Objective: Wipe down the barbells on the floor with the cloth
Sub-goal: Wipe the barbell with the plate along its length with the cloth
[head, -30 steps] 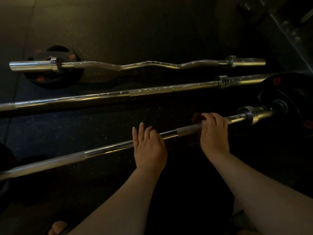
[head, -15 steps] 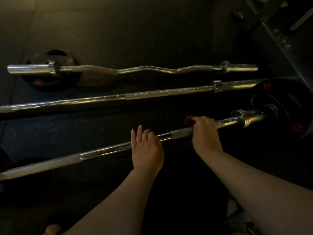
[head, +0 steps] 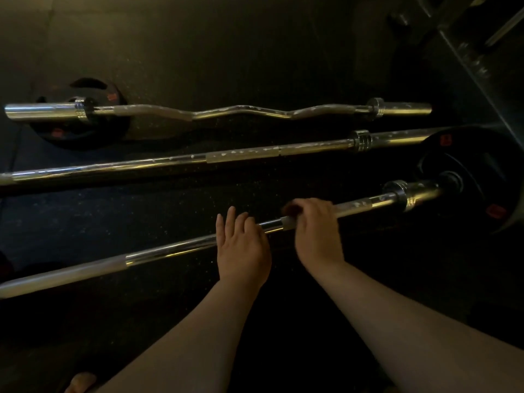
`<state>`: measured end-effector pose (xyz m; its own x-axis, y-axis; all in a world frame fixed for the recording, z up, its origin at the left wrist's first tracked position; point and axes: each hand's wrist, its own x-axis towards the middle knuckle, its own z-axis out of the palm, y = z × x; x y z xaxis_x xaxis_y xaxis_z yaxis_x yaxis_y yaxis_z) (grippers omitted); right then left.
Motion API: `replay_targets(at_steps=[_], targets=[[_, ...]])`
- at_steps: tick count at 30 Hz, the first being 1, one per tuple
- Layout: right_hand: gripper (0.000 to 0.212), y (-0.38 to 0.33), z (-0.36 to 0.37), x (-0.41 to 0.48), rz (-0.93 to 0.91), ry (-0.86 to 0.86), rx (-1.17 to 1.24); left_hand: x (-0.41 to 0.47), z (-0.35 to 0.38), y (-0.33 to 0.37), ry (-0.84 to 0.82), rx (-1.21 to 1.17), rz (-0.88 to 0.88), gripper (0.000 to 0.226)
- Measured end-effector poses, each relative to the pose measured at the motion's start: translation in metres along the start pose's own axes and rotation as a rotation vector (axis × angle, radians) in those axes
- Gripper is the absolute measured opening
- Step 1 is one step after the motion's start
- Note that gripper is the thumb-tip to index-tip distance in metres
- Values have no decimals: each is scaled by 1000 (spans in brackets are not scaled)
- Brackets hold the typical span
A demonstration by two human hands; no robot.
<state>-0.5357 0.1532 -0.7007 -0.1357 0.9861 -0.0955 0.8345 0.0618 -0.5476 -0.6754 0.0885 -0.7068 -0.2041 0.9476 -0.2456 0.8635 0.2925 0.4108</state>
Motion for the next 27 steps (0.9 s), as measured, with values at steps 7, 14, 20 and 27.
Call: replay_targets(at_steps=[7, 14, 20, 27], targets=[[33, 27, -24, 19, -25, -29, -224, -1, 1, 3, 20, -55, 11, 55], [32, -16, -10, 31, -236, -343, -335, -1, 0, 1, 25, 16, 35, 45], [34, 22, -31, 44, 2, -130, -338, 0, -16, -5, -49, -19, 72, 41], [28, -24, -4, 14, -161, -284, -202, 2, -15, 2, -60, 47, 63, 39]])
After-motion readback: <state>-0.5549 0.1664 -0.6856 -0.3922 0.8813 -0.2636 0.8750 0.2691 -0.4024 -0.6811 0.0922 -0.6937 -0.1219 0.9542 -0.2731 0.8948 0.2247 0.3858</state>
